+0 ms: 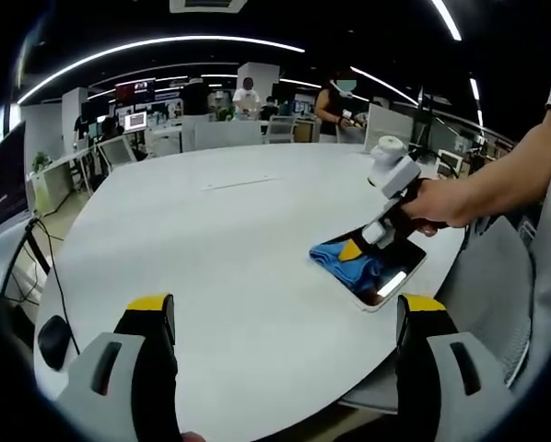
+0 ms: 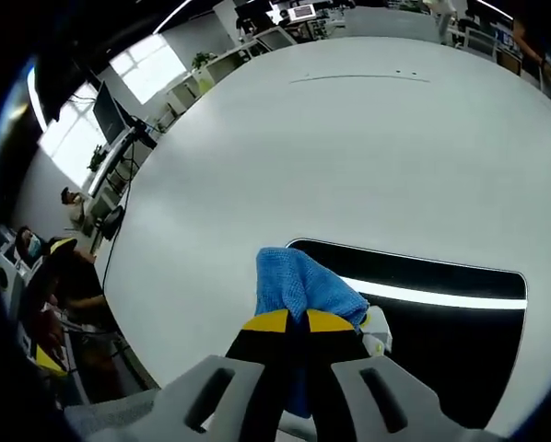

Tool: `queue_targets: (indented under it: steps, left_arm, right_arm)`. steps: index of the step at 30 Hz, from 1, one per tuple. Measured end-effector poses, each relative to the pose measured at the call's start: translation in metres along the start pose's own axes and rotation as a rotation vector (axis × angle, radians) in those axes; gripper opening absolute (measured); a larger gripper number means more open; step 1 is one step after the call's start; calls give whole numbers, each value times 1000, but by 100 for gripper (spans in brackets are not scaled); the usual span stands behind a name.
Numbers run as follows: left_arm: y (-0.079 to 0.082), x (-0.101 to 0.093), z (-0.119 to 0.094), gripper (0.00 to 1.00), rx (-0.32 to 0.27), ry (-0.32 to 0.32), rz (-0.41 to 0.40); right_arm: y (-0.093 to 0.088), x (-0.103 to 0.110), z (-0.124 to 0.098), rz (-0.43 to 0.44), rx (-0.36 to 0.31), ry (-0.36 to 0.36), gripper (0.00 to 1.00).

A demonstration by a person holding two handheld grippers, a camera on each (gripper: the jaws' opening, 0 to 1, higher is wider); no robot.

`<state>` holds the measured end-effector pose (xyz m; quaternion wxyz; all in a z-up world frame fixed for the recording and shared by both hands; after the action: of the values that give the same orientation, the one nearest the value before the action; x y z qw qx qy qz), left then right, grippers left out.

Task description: Wipe the mirror surface with the cleaning cloth until all visible marks leave the cleaned area.

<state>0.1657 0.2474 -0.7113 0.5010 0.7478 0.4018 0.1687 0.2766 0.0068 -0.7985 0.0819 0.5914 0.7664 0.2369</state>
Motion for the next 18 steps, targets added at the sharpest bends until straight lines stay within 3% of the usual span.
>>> queue_targets:
  steps: [18]
  left_arm:
    - [10,7,-4,99,-14,28,14]
  right_arm:
    - [-4,2,-3,-21,10,12,0]
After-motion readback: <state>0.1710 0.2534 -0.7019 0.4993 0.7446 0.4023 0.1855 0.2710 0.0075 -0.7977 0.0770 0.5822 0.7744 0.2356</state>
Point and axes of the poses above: the point that each gripper's makers call its tool centre point, and the gripper's own axes: z roughly forward along the fingers, x roughly to its left, y roughly out of its top, the point moved 8 cm from there along -z, roughly backward along the fingers, and after that the axes turned 10 degrees about -y, right-handed, at the moved point
